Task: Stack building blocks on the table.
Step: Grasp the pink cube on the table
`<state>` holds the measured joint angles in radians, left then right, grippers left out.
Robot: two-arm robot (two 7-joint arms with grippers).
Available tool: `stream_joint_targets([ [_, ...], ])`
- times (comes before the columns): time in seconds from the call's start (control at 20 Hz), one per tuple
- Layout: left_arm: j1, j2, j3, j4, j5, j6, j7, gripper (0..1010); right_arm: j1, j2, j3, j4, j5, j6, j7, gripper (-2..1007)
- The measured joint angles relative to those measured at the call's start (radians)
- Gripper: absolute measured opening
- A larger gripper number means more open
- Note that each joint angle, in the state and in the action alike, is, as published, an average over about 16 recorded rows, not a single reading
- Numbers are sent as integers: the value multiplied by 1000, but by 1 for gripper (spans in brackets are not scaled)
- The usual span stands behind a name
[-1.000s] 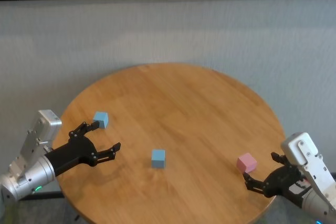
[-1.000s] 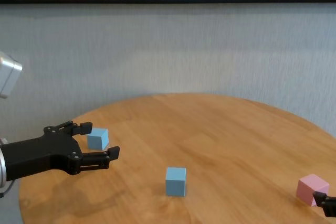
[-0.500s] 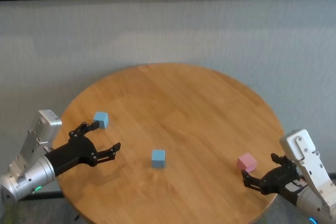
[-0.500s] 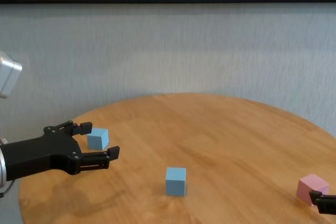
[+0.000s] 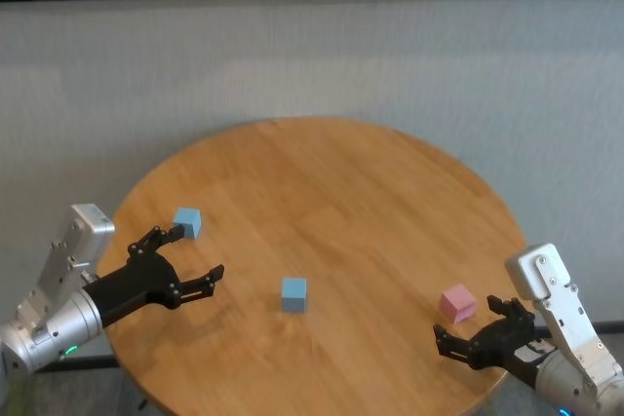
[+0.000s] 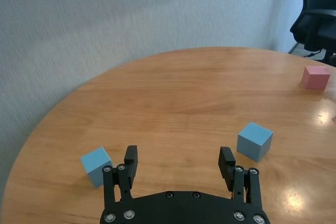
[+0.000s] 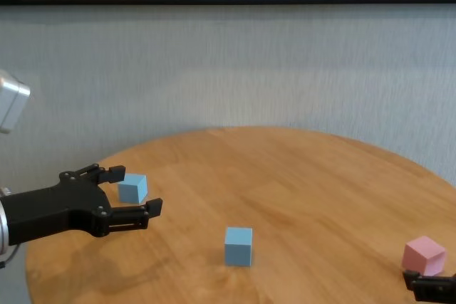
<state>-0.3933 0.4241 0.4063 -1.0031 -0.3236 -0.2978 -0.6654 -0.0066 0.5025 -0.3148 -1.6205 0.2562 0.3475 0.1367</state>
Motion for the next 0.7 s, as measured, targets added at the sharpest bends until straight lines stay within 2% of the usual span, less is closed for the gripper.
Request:
stream_joint_targets([
  [0.7, 0, 0, 0, 0, 0, 0, 0, 1000, 32, -51, 7, 42, -34, -2, 3, 1005],
])
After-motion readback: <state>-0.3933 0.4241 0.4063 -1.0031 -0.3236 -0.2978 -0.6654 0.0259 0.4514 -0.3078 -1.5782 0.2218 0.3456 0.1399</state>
